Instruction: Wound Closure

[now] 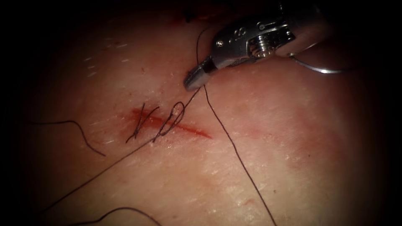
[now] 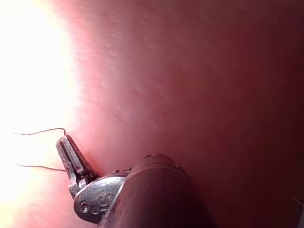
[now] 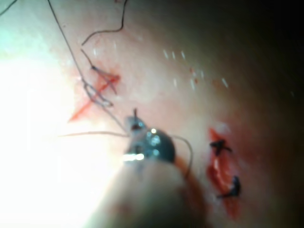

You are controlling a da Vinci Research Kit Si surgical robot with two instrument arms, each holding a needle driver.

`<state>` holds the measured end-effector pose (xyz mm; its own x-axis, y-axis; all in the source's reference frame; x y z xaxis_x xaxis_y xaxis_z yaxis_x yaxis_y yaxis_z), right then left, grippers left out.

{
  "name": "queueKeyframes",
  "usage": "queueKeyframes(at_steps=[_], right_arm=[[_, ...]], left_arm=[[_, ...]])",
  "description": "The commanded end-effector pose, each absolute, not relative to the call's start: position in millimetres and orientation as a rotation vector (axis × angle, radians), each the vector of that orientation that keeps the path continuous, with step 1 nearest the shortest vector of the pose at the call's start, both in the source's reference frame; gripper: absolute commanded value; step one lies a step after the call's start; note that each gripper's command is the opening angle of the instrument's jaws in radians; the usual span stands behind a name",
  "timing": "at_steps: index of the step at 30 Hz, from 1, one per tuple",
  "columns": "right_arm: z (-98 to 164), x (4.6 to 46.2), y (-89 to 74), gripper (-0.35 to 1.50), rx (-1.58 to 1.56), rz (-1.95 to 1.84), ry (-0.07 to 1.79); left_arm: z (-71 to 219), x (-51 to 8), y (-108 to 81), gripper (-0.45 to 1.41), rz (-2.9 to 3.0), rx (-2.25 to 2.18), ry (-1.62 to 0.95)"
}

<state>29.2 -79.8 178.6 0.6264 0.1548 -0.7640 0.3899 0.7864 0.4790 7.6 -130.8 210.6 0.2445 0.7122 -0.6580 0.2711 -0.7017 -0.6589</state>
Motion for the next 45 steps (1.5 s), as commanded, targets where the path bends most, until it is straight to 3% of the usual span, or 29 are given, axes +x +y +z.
queueKeyframes(at_steps=[1,11,45], right_arm=[[179,29.9,-80.5,-0.35,0.673,-0.132,0.901],[178,29.6,-79.2,-0.35,0.641,-0.044,0.886],[180,26.1,-78.6,-0.35,0.585,-0.047,0.808]], left_arm=[[210,6.4,-132.2,-0.45,1.441,-2.112,-0.899],[208,10.4,-135.5,-0.45,1.45,-2.079,-0.888],[205,9.7,-144.5,-0.45,1.453,-2.07,-0.918]])
